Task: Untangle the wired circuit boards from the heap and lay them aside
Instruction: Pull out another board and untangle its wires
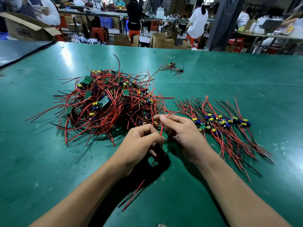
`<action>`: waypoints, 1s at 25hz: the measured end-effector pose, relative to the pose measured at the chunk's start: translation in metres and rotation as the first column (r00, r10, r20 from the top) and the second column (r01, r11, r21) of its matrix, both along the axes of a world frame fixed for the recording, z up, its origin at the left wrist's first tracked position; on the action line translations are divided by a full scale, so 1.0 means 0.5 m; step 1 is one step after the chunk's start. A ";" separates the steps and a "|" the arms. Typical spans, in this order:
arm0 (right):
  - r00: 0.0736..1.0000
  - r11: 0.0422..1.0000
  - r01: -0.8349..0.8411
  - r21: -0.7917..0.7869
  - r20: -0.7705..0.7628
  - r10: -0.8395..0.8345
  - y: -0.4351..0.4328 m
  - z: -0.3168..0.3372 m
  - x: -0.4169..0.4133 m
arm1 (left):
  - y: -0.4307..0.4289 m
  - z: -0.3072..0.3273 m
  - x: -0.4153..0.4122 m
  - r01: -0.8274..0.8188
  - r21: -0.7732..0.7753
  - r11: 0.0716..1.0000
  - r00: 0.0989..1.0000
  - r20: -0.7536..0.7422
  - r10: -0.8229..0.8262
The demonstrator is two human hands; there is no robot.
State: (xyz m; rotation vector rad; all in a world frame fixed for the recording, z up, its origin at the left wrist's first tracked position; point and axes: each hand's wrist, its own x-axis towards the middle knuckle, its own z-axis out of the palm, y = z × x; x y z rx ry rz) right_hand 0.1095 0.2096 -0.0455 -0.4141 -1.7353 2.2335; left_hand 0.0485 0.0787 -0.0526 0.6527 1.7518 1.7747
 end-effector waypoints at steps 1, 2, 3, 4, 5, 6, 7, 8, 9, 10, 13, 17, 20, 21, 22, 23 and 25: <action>0.999 0.996 0.037 0.077 -0.023 -0.035 0.007 -0.002 0.002 | -0.001 -0.001 0.000 0.010 0.013 1.000 1.000 0.017 -0.010; 0.997 0.982 0.070 0.173 -0.042 -0.064 0.013 -0.002 0.004 | -0.004 0.000 0.001 0.032 0.033 0.999 0.999 0.031 -0.033; 0.995 0.965 0.092 0.245 -0.061 -0.080 0.020 -0.002 0.005 | -0.002 0.000 0.001 0.043 0.044 0.998 0.998 0.044 -0.045; 0.994 0.956 0.102 0.275 -0.062 -0.088 0.026 -0.002 0.005 | -0.002 -0.001 0.003 0.050 0.053 0.997 0.997 0.057 -0.054; 0.995 0.955 0.101 0.278 -0.052 -0.091 0.032 -0.002 0.005 | -0.002 -0.004 0.003 0.050 0.060 0.997 0.996 0.066 -0.054; 0.995 0.954 0.099 0.282 -0.038 -0.092 0.036 -0.002 0.006 | -0.003 -0.004 0.003 0.050 0.063 0.997 0.996 0.067 -0.055; 0.996 0.954 0.093 0.286 -0.034 -0.087 0.037 -0.001 0.007 | -0.002 -0.002 0.005 0.053 0.058 0.997 0.996 0.073 -0.057; 0.997 0.950 0.082 0.300 -0.035 -0.074 0.038 -0.001 0.009 | -0.003 -0.001 0.006 0.054 0.053 0.997 0.995 0.078 -0.058; 0.998 0.949 0.062 0.310 -0.037 -0.053 0.039 -0.001 0.010 | -0.003 0.000 0.006 0.051 0.052 0.997 0.995 0.088 -0.055; 0.999 0.947 0.035 0.318 -0.032 -0.027 0.039 -0.001 0.010 | -0.004 0.000 0.007 0.045 0.055 0.997 0.994 0.101 -0.051; 0.997 0.929 -0.081 0.360 0.043 0.070 0.028 -0.003 0.009 | -0.006 0.000 0.007 0.034 0.070 0.997 0.990 0.133 -0.043; 0.985 0.929 -0.169 0.330 0.074 0.154 0.011 -0.016 0.005 | -0.009 -0.003 0.005 0.048 0.054 0.997 0.995 0.084 -0.052; 0.991 0.905 -0.132 0.404 0.041 0.126 0.012 -0.017 0.004 | -0.010 -0.005 0.007 0.053 0.029 0.998 0.998 0.022 -0.054; 0.996 0.887 -0.089 0.453 0.027 0.086 0.018 -0.015 0.004 | -0.009 -0.006 0.009 0.058 0.029 0.998 0.998 0.036 -0.059; 0.999 0.871 -0.033 0.490 0.014 0.030 0.025 -0.013 0.006 | -0.009 -0.006 0.010 0.059 0.032 0.998 0.996 0.063 -0.061; 0.999 0.855 0.027 0.517 0.000 -0.032 0.033 -0.013 0.006 | -0.009 -0.004 0.011 0.056 0.029 0.998 0.995 0.083 -0.058; 0.992 0.812 0.122 0.571 -0.038 -0.123 0.044 -0.018 0.005 | -0.009 -0.003 0.011 0.049 0.020 0.999 0.994 0.094 -0.051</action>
